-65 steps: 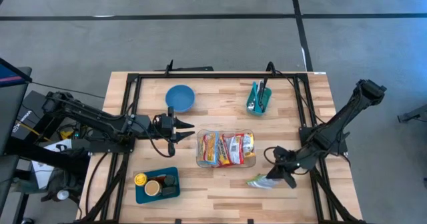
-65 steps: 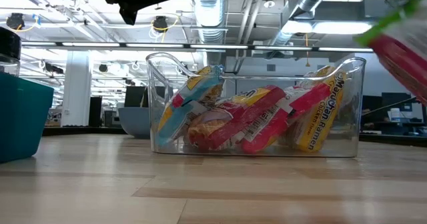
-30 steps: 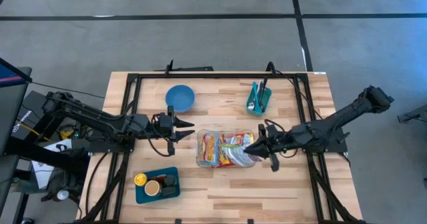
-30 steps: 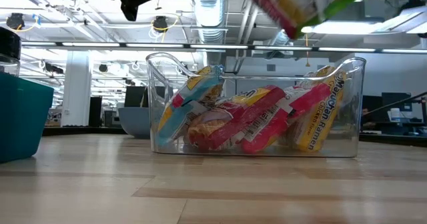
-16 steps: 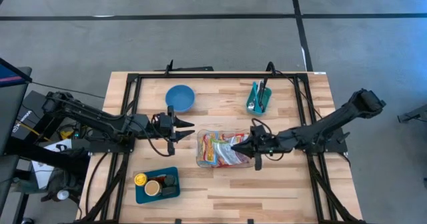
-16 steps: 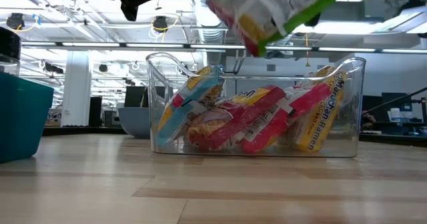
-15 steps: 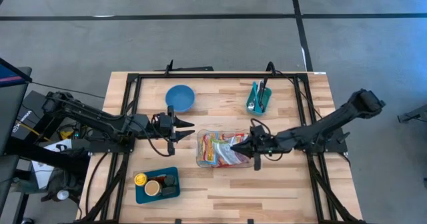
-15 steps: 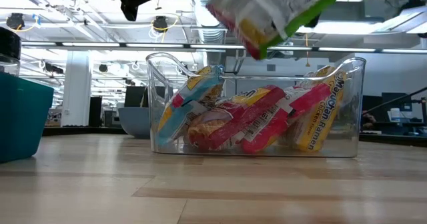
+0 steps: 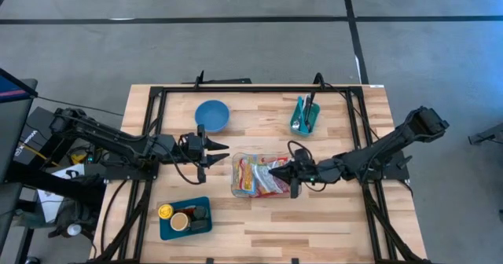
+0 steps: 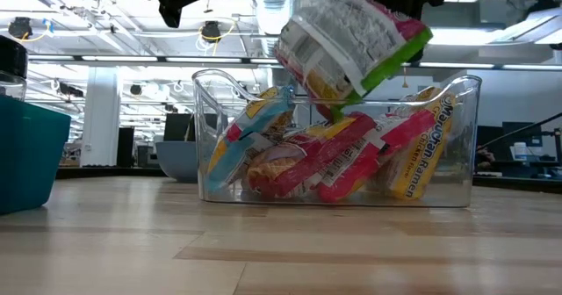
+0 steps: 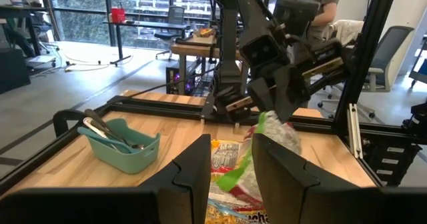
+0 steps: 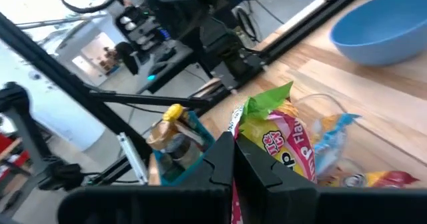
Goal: Pick & Place Food Item
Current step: Put the pink noodle pack into the transparent bin
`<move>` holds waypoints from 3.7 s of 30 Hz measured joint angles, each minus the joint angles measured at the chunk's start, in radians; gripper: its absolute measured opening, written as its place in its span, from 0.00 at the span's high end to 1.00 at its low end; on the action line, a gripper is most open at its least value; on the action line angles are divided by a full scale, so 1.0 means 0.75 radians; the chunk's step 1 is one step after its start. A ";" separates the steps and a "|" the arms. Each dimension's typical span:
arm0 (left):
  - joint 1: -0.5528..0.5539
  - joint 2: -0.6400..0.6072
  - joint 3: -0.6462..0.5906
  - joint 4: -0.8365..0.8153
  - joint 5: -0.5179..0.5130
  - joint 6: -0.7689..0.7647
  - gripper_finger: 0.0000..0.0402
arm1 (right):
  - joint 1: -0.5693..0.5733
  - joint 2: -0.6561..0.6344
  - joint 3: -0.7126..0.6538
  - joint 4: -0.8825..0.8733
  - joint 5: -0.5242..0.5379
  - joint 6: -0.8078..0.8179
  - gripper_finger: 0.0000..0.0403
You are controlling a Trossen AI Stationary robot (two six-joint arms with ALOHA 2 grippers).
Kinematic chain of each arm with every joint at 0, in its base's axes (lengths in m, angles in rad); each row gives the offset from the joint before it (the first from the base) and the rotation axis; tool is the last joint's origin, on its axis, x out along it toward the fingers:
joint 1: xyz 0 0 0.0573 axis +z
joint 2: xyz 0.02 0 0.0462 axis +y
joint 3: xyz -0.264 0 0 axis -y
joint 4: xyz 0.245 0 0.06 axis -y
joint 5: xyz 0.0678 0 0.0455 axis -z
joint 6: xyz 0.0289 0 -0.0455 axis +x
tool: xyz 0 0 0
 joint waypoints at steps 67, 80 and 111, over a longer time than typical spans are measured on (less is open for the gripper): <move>0.008 0.000 0.000 0.011 0.000 0.000 0.74 | -0.086 -0.058 -0.001 -0.704 0.048 0.167 0.79; 0.008 0.000 0.000 0.011 0.000 0.000 0.74 | -0.129 -0.058 -0.001 -0.715 0.003 0.163 0.66; 0.008 0.000 0.000 0.010 0.000 0.000 0.74 | -0.288 -0.076 -0.002 -0.834 -0.021 0.021 0.69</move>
